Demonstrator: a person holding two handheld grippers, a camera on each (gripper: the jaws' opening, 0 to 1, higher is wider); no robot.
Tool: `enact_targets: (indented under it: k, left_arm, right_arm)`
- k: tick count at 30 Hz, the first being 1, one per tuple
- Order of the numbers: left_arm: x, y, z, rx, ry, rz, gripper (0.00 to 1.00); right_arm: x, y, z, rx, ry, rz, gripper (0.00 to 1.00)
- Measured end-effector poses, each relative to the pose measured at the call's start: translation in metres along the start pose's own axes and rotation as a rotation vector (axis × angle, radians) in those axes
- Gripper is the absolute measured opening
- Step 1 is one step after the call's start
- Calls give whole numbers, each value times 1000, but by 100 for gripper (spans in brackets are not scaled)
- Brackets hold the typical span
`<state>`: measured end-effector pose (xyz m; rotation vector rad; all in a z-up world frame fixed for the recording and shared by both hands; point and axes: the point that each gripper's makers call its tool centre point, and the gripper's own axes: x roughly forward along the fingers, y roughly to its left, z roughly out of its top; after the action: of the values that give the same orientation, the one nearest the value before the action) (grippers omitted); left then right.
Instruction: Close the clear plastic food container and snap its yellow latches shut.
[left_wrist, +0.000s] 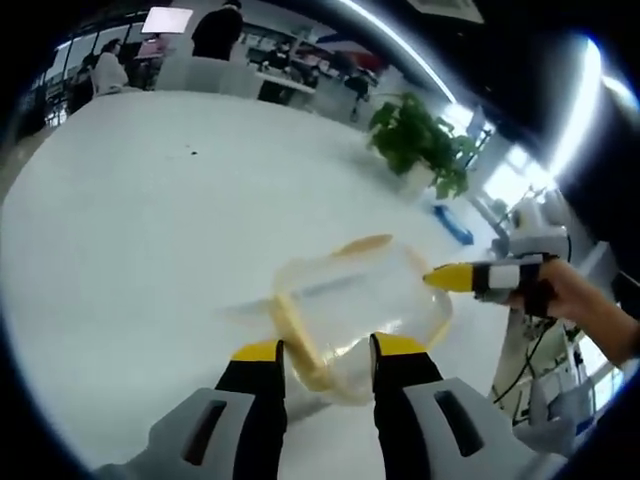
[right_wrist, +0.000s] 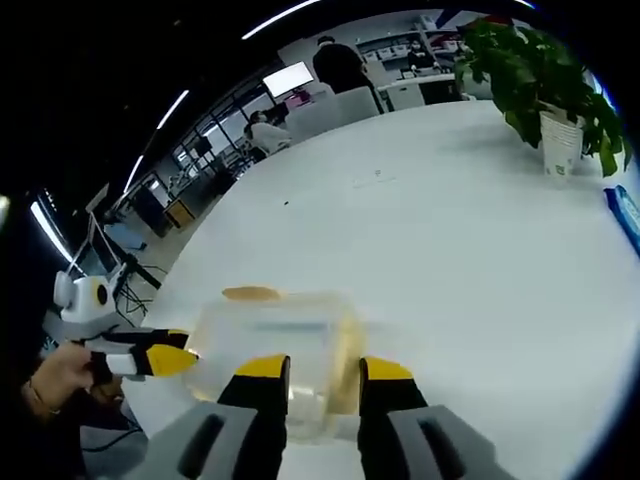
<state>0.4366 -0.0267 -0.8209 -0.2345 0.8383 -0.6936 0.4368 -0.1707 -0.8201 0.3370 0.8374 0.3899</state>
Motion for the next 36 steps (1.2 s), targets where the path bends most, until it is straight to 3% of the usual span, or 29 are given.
enact_targets:
  k: [9, 12, 14, 25, 26, 27, 28, 36]
  left_arm:
    - [0, -1, -1, 24, 19, -25, 30]
    - [2, -1, 0, 32, 33, -41, 29]
    - [2, -1, -1, 32, 38, -43, 29]
    - [2, -1, -2, 29, 54, -65, 28]
    - [3, -4, -15, -39, 103, -82, 27]
    - [10, 3, -9, -7, 55, -84, 27]
    - [10, 2, -10, -4, 49, -86, 27]
    - [9, 0, -6, 21, 52, -79, 27]
  right_arm:
    - [2, 0, 0, -8, 69, 18, 23]
    - [1, 0, 3, -42, 97, 68, 22]
    - [2, 2, 9, -27, 86, 63, 22]
    - [-2, 3, -1, -33, 80, 60, 22]
    - [-3, 6, 0, -9, 57, 46, 22]
    - [-1, 6, -4, -33, 81, 52, 22]
    - [-2, 5, -6, -33, 81, 49, 22]
    - [-1, 4, -6, -37, 85, 43, 22]
